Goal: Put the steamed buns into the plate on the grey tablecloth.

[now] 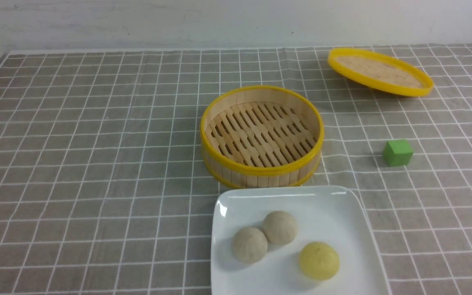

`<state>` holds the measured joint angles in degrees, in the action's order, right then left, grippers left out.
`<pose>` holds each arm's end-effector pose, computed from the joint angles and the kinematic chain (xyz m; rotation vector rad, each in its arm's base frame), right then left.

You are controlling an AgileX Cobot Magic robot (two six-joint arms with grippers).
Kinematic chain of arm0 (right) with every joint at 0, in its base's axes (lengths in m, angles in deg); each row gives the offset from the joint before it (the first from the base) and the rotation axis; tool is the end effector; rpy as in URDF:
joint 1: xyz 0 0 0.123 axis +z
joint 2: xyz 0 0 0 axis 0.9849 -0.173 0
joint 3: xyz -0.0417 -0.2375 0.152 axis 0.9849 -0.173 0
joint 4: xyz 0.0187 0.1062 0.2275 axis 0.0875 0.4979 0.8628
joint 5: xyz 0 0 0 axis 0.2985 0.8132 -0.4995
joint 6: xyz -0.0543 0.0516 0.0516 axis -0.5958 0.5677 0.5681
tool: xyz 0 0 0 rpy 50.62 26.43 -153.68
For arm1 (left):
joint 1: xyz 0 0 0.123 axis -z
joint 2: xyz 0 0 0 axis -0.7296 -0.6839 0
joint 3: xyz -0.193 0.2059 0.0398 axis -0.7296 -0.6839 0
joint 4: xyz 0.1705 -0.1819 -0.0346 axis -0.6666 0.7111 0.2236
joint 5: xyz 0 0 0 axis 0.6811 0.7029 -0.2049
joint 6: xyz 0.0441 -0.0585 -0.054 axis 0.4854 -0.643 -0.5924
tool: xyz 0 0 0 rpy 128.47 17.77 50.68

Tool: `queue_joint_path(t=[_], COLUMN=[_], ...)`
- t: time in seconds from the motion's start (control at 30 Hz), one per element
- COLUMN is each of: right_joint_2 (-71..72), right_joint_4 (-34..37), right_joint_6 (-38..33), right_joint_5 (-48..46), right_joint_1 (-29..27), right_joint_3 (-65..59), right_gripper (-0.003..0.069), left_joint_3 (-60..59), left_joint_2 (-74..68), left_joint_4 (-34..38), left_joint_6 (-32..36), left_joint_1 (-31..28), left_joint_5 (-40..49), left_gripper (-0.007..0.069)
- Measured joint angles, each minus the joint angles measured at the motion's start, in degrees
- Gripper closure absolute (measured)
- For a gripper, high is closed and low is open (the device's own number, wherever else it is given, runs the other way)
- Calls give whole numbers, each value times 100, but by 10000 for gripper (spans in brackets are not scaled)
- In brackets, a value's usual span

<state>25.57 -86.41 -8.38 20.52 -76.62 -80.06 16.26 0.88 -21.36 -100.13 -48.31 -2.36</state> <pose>0.0512 -0.0003 0.1720 0.0788 1.8865 0.0867 0.0522 0.0067 0.1719 -0.2124 1.8586 -0.0363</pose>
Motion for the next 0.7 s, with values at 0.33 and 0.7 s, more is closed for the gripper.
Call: queue_joint_path(t=[0.33, 0.7], right_joint_2=[0, 0], right_joint_4=[0, 0], right_joint_6=[0, 0], right_joint_5=[0, 0], right_joint_1=[0, 0], right_joint_3=[0, 0], right_gripper=[502, 488], left_joint_3=[0, 0], left_joint_2=[0, 0], left_joint_4=[-5, -5], left_joint_6=[0, 0], left_joint_1=[0, 0], left_joint_5=[0, 0], left_gripper=[529, 517])
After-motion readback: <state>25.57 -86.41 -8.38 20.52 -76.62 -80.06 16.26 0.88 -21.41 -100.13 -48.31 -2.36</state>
